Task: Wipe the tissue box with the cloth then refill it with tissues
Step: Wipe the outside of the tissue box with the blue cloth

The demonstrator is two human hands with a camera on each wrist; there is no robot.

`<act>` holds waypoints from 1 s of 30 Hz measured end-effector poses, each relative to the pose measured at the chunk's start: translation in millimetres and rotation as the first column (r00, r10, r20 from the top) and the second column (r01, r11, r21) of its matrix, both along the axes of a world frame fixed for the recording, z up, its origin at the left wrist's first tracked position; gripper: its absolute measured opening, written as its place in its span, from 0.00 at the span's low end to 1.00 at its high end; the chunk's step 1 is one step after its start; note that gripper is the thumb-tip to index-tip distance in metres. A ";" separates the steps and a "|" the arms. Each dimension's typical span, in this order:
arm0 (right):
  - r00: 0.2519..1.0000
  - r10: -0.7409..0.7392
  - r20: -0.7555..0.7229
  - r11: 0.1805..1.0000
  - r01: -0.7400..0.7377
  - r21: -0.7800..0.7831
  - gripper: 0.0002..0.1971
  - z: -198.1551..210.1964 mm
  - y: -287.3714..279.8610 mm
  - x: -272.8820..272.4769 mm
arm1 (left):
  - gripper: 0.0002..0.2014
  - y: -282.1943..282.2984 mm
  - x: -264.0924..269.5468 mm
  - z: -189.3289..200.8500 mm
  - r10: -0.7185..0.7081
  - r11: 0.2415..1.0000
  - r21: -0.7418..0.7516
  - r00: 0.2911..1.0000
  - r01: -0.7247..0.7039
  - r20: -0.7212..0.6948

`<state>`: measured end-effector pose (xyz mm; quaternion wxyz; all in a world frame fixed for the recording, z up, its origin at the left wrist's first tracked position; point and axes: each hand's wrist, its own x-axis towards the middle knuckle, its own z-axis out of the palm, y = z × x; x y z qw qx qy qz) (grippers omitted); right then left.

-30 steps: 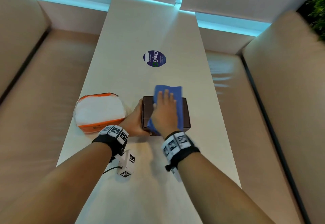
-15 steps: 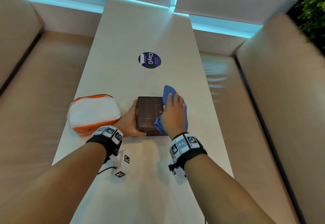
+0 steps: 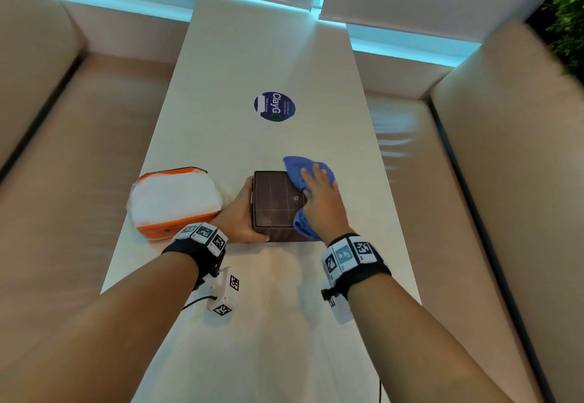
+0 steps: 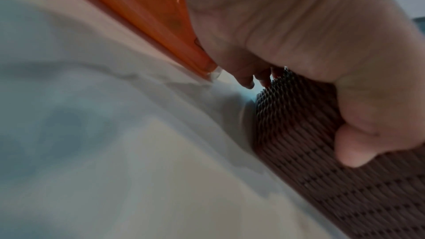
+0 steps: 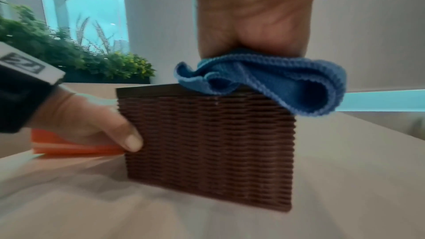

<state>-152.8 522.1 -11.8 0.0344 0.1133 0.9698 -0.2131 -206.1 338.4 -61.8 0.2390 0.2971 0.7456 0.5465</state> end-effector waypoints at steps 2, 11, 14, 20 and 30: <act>0.997 -0.025 0.071 0.999 0.022 0.042 0.29 5.7 2.5 -2.7 | 0.58 1.1 -1.3 1.2 -0.008 1.000 -0.003 0.999 0.008 -0.034; 0.921 0.389 -0.034 0.895 -0.387 -0.222 0.29 3.2 16.8 41.4 | 0.59 -3.2 -6.1 -3.8 -0.048 0.998 -0.032 0.998 0.047 -0.028; 0.993 0.032 -0.112 0.961 -0.061 -0.268 0.28 -4.0 39.9 44.8 | 0.62 -2.1 -8.3 -6.1 -0.046 0.997 -0.060 0.999 0.045 -0.021; 0.898 -0.433 -0.082 0.827 0.359 -0.432 0.23 -16.6 60.5 56.9 | 0.63 0.5 -12.2 -5.1 -0.030 0.997 -0.076 0.999 0.027 -0.042; 0.917 -0.222 0.332 0.970 0.175 0.167 0.32 -48.4 56.2 57.0 | 0.64 4.7 -26.5 -8.2 -0.018 0.997 -0.081 0.999 0.016 -0.027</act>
